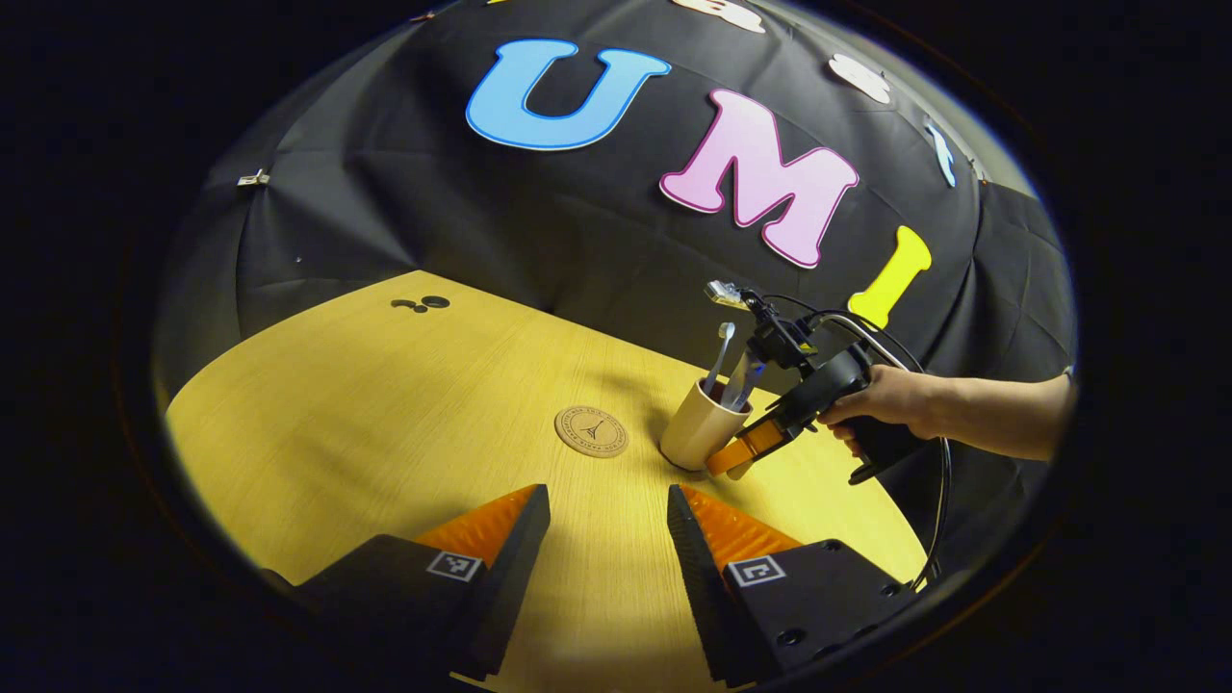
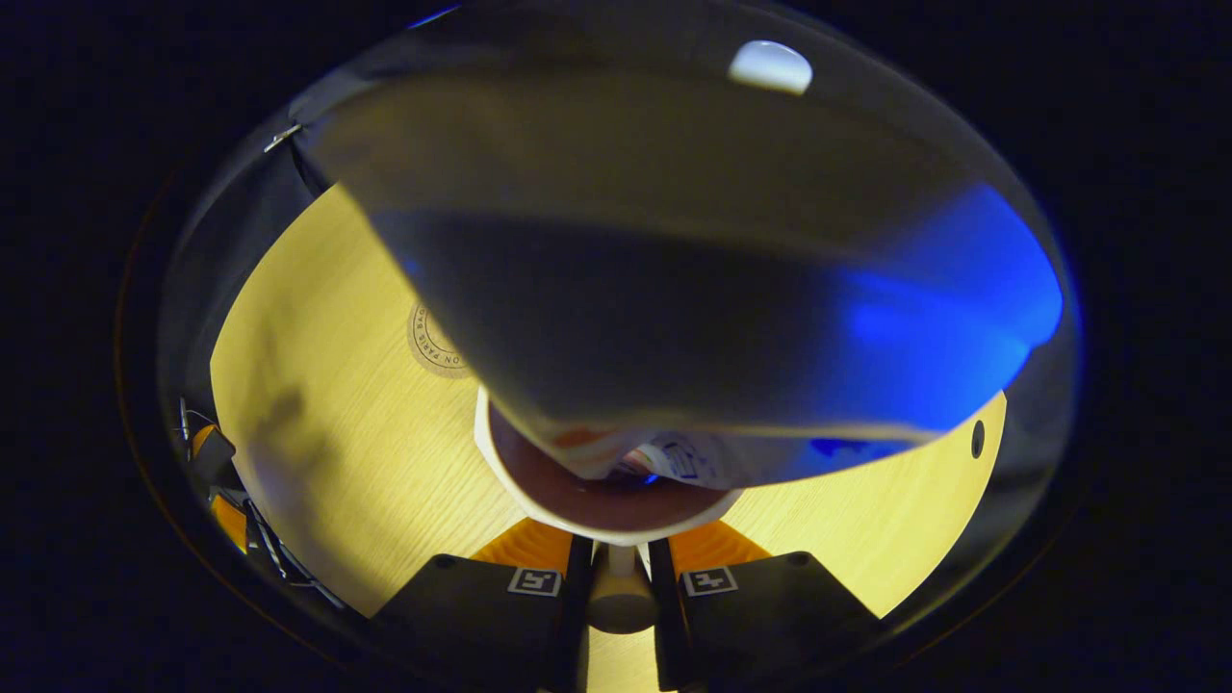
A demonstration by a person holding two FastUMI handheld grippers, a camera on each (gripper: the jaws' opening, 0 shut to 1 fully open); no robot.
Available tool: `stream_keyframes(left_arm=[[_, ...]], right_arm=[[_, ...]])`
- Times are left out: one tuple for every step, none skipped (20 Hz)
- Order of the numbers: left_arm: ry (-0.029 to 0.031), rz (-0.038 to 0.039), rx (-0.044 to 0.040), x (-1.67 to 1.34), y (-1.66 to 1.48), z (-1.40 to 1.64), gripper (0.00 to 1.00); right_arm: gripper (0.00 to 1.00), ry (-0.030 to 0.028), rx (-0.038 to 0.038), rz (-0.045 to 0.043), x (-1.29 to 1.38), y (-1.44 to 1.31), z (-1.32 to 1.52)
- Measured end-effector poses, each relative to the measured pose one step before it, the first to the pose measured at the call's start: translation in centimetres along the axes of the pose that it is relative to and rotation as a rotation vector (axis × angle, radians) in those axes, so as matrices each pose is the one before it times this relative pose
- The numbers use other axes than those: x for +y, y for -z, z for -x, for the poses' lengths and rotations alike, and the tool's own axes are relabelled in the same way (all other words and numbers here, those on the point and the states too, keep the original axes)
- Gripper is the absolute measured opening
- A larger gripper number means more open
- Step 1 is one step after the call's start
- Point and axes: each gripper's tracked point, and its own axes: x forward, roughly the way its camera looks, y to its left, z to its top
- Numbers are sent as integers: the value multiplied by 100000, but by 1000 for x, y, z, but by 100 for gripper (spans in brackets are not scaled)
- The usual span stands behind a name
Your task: Put the toothbrush and toothpaste on the desktop into the cup, then pick up the cup and place it on the coaster on the desktop.
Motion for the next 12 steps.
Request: stream_keyframes(left_arm=[[77,67,-254,73,-90,294,78],[-73,-31,-246,67,-155,270,77],[-167,-31,-232,21,-244,-110,77],[-264,3,-276,77,-212,-52,77],[-359,15,-509,172,-290,68,77],[-262,42,-500,187,-96,236,77],[-454,36,-364,253,-119,155,77],[-341,106,-189,235,-37,220,78],[-431,141,-70,311,-84,150,77],[-491,165,-149,292,53,125,78],[-471,256,-309,287,-176,213,78],[-558,340,-335,289,-49,177,77]], right_arm=[[31,-82,-1274,-154,257,-494,215],[31,-514,-650,53,483,-342,102],[30,-495,-213,480,422,-381,122],[30,-438,-300,739,509,-339,4],[30,-495,-199,700,579,-445,-5],[31,-611,-324,553,649,-357,-58],[30,-794,-73,349,617,-435,-74],[30,-713,-180,327,702,-409,-178],[30,-598,-244,409,650,-450,-156],[26,-607,-121,437,517,-386,-86],[30,-698,-99,356,542,-439,-176],[30,-937,181,138,597,-398,-186]])
